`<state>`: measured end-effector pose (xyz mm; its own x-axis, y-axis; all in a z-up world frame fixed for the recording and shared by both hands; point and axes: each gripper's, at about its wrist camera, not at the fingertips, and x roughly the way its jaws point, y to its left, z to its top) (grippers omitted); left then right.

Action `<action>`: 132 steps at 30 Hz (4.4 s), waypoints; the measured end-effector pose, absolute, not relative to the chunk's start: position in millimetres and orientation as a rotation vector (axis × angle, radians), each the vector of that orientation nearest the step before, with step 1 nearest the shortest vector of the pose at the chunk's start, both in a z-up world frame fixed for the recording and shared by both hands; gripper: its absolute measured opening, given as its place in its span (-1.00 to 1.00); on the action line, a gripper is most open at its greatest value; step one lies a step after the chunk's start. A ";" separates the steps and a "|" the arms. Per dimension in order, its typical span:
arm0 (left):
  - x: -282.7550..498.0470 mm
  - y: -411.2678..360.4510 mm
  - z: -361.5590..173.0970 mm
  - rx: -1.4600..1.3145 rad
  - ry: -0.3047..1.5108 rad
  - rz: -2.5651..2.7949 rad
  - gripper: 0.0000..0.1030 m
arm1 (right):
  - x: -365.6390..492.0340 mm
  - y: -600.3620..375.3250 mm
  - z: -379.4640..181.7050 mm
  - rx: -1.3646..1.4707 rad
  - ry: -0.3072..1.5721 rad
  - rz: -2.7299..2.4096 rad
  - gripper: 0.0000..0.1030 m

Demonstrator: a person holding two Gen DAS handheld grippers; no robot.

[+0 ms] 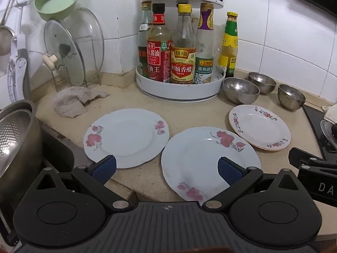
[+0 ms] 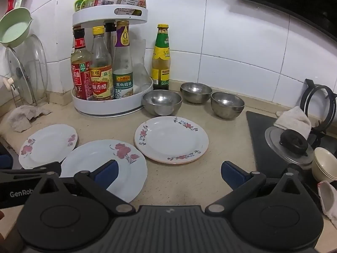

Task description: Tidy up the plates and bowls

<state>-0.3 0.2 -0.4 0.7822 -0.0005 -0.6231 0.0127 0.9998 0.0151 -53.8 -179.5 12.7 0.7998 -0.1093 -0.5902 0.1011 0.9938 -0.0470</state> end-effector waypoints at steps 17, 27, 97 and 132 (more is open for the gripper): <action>-0.3 -0.5 1.4 0.023 0.676 -0.009 1.00 | -54.2 -179.9 9.4 -0.001 0.644 -0.117 0.97; -2.3 0.8 -0.7 0.021 0.670 -0.008 1.00 | -54.3 -178.7 7.0 0.005 0.652 -0.115 0.97; 64.9 3.8 -69.5 -0.063 0.923 -0.077 0.71 | 68.0 -210.3 -64.6 0.155 0.982 0.462 -0.02; 141.4 -26.8 -45.2 -0.019 0.845 -0.406 0.48 | 66.0 -301.5 -52.4 0.324 0.952 0.155 -0.42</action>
